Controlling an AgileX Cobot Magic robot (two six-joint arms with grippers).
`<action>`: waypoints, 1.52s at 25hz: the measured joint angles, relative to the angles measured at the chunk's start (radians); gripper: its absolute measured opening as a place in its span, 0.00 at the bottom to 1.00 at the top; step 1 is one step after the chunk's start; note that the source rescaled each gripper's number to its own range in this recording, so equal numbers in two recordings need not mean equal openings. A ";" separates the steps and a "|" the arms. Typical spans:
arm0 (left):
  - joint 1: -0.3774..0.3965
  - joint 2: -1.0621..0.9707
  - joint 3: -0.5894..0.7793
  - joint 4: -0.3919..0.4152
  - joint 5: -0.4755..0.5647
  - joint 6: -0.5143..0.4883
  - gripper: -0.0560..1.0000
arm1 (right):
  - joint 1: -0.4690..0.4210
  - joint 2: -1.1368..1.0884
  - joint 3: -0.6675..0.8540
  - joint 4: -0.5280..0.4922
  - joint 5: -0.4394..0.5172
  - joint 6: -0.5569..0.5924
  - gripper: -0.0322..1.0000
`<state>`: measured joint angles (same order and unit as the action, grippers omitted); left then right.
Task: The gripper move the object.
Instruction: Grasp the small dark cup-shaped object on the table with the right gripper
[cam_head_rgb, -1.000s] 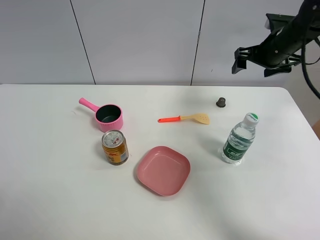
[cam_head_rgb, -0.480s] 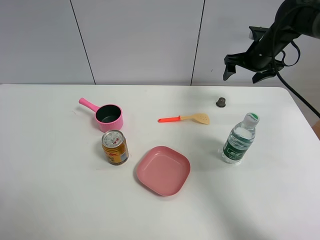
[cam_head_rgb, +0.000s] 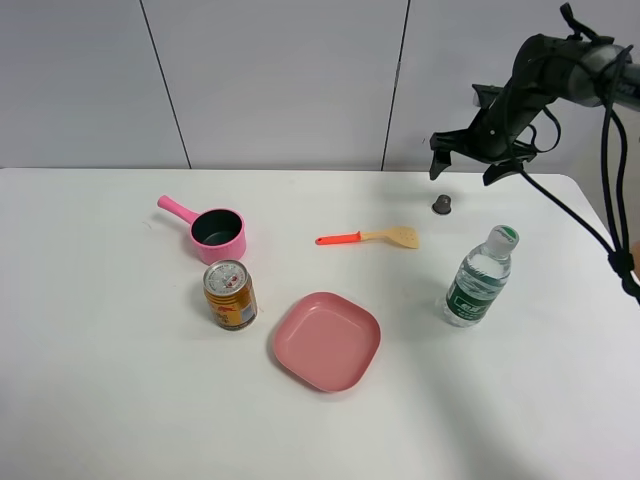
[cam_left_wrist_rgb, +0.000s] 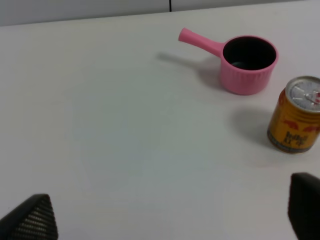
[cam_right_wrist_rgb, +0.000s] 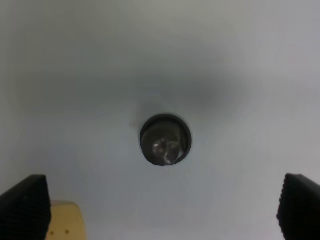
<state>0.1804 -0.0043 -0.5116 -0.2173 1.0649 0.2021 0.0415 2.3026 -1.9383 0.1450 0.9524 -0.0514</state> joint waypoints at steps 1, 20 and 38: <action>0.000 0.000 0.000 0.000 0.000 0.000 1.00 | 0.005 0.013 -0.009 0.000 0.000 0.000 0.86; 0.000 0.000 0.000 0.000 0.000 0.000 1.00 | 0.023 0.122 -0.025 -0.008 -0.054 -0.033 0.81; 0.000 0.000 0.000 0.000 0.000 0.000 1.00 | 0.023 0.144 -0.029 -0.027 -0.110 -0.037 0.70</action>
<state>0.1804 -0.0043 -0.5116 -0.2173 1.0649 0.2021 0.0642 2.4469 -1.9675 0.1184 0.8429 -0.0889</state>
